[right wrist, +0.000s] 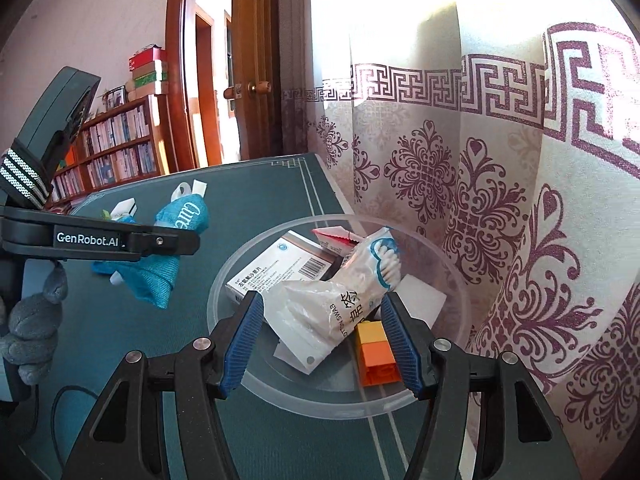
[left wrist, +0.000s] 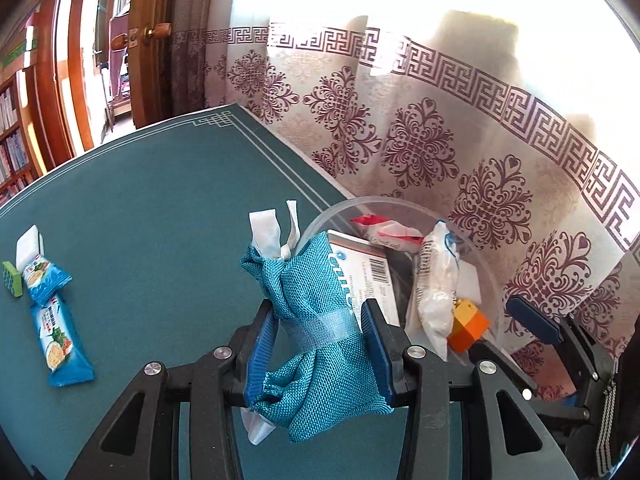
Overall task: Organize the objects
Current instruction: 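Carry the blue towel to the bowl with the left tool and open it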
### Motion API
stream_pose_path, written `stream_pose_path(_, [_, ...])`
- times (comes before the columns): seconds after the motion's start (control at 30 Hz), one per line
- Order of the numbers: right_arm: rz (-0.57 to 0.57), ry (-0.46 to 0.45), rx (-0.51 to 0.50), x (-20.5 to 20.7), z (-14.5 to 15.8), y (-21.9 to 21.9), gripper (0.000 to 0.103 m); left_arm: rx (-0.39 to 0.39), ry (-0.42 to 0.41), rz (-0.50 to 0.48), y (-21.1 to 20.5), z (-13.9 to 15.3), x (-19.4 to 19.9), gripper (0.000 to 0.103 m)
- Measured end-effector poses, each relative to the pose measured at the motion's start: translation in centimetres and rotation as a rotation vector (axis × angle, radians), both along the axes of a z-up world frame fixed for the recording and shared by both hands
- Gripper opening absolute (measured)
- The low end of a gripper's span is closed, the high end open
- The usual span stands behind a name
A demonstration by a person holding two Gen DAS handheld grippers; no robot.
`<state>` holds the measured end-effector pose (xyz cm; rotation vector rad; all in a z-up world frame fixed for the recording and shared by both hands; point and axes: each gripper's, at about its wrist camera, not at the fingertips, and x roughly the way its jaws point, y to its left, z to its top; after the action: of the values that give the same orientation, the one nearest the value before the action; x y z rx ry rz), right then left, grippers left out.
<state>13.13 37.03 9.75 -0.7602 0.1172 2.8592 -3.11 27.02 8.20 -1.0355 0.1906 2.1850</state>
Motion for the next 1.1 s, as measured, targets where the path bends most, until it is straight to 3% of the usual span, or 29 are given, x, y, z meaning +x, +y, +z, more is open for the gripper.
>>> stream_pose_path(0.37, [0.018,0.011,-0.031,0.3,0.2,0.6,0.063,-0.035,0.035,-0.083,5.5,-0.7,-0.1,0.048])
stream_pose_path(0.47, [0.018,0.014,-0.024,0.4,0.3,0.6,0.063,-0.038,0.078,-0.077,5.6,-0.9,-0.1,0.077])
stream_pose_path(0.5, [0.016,0.014,-0.025,0.3,0.2,0.7,0.063,-0.032,0.089,-0.068,5.3,-1.0,-0.1,0.080])
stream_pose_path(0.8, [0.009,0.002,-0.028,0.3,-0.4,0.5,0.063,-0.013,0.038,0.009,2.6,-1.8,-1.5,0.080])
stream_pose_path(1.1, [0.009,0.007,-0.029,0.5,-0.4,0.3,0.063,-0.066,0.060,0.011,3.8,-3.0,-0.8,0.080])
